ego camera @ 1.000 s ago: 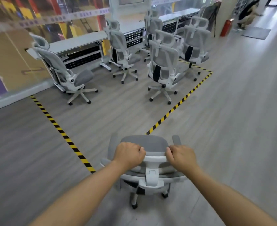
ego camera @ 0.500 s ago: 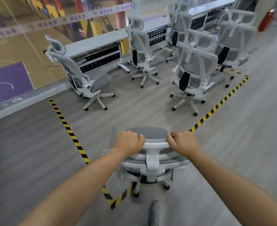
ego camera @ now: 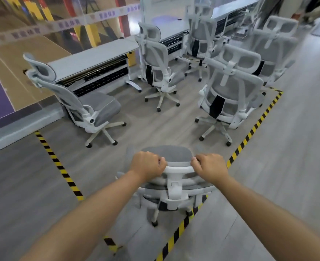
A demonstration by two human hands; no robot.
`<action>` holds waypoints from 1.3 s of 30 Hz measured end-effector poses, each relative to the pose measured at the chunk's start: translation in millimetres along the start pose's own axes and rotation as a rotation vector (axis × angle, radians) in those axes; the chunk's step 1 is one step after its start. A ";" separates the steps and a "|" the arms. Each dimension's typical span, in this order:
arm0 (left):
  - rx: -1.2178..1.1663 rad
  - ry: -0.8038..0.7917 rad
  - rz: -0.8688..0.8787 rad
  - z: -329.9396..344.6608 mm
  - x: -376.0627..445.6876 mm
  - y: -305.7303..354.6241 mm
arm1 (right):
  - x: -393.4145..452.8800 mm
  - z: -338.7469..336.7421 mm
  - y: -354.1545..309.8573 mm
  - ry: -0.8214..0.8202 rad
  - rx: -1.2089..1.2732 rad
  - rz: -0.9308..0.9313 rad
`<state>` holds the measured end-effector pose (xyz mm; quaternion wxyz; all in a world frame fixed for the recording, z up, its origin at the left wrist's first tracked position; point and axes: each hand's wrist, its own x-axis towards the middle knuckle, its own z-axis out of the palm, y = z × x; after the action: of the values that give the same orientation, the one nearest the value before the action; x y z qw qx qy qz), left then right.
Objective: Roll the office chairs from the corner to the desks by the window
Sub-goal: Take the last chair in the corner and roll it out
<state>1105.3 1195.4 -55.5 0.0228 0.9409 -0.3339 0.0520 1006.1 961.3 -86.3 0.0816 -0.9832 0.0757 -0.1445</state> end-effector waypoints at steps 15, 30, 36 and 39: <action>-0.051 0.034 0.431 19.4 153.1 -160.5 | 110.0 51.0 -104.4 0.068 -0.093 0.361; -0.105 0.032 0.669 24.5 235.6 -206.0 | 162.5 71.2 -139.5 0.154 -0.165 0.582; -0.113 -0.005 0.766 32.0 239.8 -231.3 | 165.7 83.2 -178.7 0.110 -0.211 0.719; -0.109 -0.036 0.801 30.1 233.6 -246.8 | 162.8 86.1 -202.8 0.113 -0.188 0.781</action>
<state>1443.7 1238.4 -61.0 0.0448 0.7344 -0.6768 0.0226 1211.2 1142.9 -86.4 0.0356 -0.8743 0.4606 -0.1489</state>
